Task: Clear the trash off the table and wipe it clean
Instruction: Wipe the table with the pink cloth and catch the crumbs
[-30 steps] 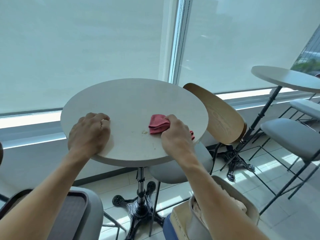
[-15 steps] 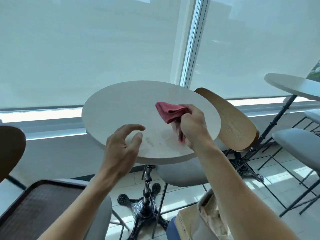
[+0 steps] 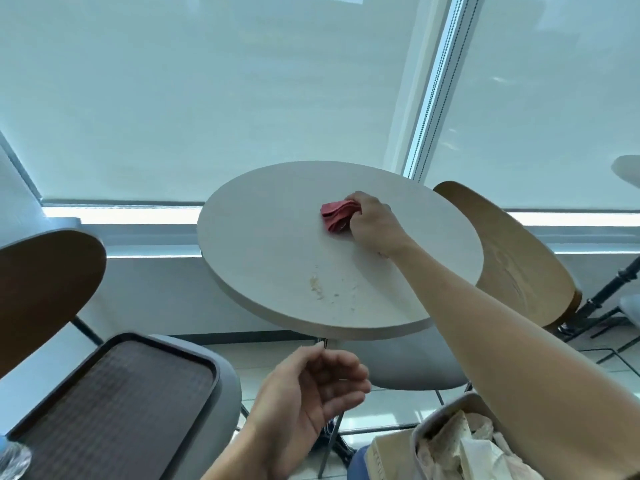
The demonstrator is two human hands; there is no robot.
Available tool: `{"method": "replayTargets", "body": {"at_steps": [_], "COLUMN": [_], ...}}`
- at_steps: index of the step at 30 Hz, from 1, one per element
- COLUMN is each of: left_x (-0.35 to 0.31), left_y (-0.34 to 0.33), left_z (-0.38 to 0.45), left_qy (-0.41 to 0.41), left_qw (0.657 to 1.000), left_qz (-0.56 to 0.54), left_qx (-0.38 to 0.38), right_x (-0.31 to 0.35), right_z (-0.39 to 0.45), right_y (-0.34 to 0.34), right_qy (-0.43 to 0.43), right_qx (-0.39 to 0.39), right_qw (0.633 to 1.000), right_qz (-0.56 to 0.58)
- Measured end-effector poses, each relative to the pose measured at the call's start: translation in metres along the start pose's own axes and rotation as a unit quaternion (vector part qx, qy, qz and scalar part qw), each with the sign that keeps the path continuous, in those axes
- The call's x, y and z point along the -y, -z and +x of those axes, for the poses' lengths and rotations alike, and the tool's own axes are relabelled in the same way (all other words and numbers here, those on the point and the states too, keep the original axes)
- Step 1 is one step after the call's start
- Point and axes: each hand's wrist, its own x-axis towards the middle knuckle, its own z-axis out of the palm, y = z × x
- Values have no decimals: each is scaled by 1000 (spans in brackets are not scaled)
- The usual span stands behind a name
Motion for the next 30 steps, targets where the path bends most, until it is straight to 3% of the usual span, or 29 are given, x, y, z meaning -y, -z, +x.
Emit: {"method": "replayTargets", "body": {"at_steps": [5, 9, 18, 30], "left_x": [10, 13, 8, 8], "left_y": [4, 4, -3, 2], "left_z": [21, 32, 37, 45], "left_qy": [131, 177, 159, 122], "left_qw": [988, 978, 974, 977], "left_qz": [-77, -108, -153, -166], "left_qx": [16, 28, 43, 54], "right_x": [11, 6, 0, 1], "right_z": [1, -5, -47, -114], "right_y": [-13, -10, -2, 7], "right_qy": [90, 117, 149, 156], "right_qx": [107, 161, 213, 213], "right_qw": [990, 979, 962, 961], "right_qz": [1, 38, 86, 85]}}
